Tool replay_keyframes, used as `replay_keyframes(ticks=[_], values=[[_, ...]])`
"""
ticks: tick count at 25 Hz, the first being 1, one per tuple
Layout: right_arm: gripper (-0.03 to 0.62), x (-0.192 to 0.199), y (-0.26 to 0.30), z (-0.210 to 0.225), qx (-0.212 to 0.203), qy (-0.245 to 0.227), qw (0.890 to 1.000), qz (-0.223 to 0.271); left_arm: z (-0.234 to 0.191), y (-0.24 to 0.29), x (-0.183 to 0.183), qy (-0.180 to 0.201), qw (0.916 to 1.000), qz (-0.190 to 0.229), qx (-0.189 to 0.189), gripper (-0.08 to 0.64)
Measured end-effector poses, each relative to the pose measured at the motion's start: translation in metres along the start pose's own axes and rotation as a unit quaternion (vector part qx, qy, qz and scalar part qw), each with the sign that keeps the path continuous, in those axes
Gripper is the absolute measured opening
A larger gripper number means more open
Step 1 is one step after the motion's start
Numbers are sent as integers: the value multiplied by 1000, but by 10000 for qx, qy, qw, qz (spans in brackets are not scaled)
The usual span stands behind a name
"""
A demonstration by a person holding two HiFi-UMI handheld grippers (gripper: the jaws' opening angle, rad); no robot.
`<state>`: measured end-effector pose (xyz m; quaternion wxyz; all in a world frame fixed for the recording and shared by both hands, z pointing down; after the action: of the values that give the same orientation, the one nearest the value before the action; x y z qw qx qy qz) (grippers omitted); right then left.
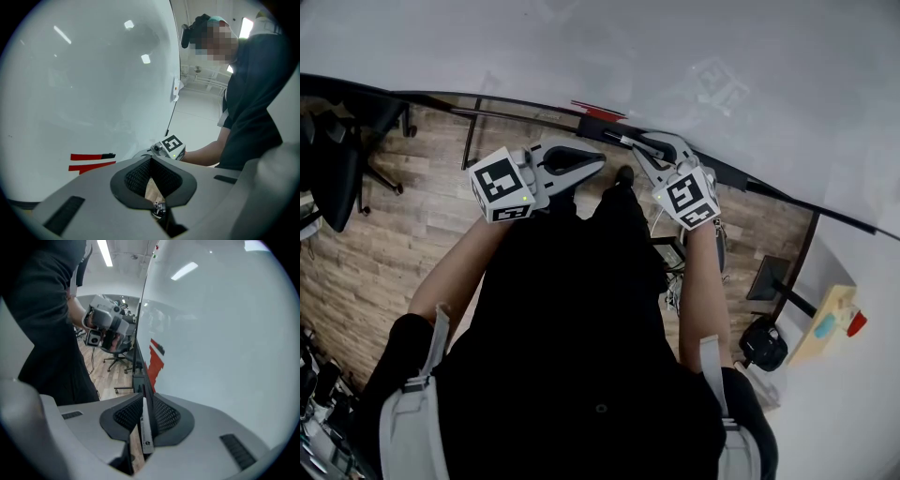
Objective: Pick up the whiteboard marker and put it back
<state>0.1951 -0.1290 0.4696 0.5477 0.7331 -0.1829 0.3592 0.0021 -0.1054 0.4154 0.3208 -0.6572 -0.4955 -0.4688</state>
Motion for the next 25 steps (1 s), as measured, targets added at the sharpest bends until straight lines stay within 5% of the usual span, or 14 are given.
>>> replay_keyframes(ticks=[9, 17, 20, 25], values=[[35, -63, -46, -7, 97, -10, 9851, 1718, 0, 4, -5, 79, 9999, 58, 67, 12], [20, -86, -107, -11, -235, 1233, 9331, 3369, 8, 3, -29, 202, 9994, 262, 137, 12], [20, -83, -128, -12, -142, 1438, 9212, 3613, 13, 3, -39, 308, 9987, 337, 205, 12], [20, -72, -172, -13, 199, 1949, 8822, 4281, 17, 9, -47, 382, 9981, 352, 336, 12]])
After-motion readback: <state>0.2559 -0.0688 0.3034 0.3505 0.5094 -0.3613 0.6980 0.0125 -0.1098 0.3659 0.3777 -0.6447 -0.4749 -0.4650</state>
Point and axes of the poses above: the fingertips, and each gripper's own axes: y forward along the fingers, z to its right, x out of its underside, the point moved 8 cm from there along -y, backward along the fingers, and after that the axes turned 5 degrees about -x, right-handed, at the moved point
